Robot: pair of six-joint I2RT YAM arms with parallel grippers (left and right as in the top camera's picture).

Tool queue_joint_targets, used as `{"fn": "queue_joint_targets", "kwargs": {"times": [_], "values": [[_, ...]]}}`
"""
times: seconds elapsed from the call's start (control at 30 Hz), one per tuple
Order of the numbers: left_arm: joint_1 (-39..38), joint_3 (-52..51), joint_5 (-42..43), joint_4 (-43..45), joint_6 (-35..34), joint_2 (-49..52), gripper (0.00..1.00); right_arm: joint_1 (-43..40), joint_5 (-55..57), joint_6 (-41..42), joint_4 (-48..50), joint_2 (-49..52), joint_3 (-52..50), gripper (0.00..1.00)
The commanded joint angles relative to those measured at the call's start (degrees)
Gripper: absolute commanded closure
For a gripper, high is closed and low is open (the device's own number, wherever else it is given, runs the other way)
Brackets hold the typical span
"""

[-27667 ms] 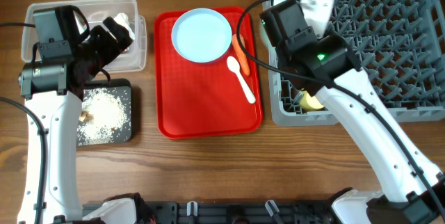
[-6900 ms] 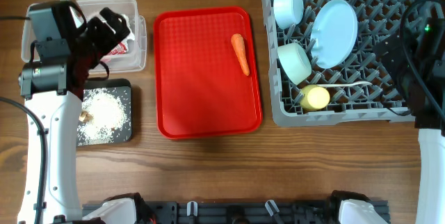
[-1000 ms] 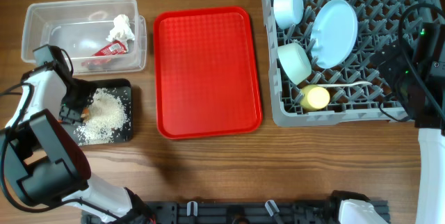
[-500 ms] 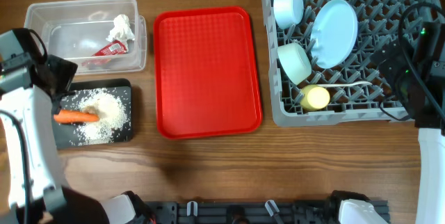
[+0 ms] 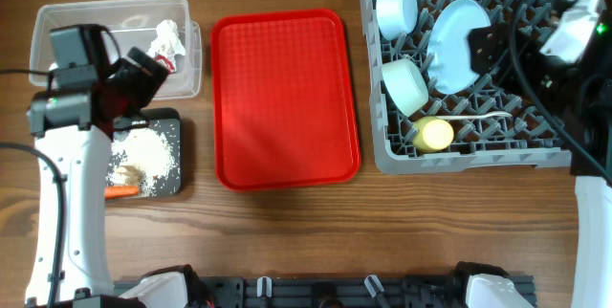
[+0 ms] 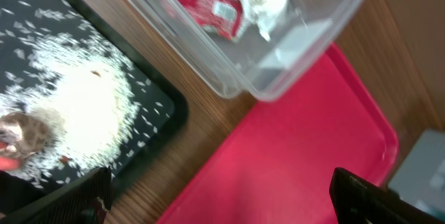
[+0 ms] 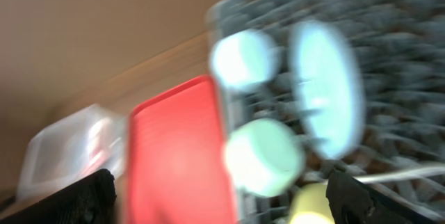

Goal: Sort waste into correct bins and load items into the dishwasher rack

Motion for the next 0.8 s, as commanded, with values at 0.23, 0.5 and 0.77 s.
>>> {"fn": "queue_joint_targets", "kwargs": {"times": [0.23, 0.5, 0.77], "values": [[-2.38, 0.26, 0.9, 0.13, 0.28, 0.39, 0.0, 0.0, -2.8, 19.69, 0.07, 0.37, -0.22, 0.0], [-2.38, 0.26, 0.9, 0.13, 0.28, 0.39, 0.0, 0.02, 6.43, 19.39, -5.77, 0.37, -0.22, 0.0], [-2.38, 0.26, 0.9, 0.13, 0.28, 0.39, 0.0, 3.74, 19.15, -2.05, 7.32, -5.2, -10.05, 0.0]]}}
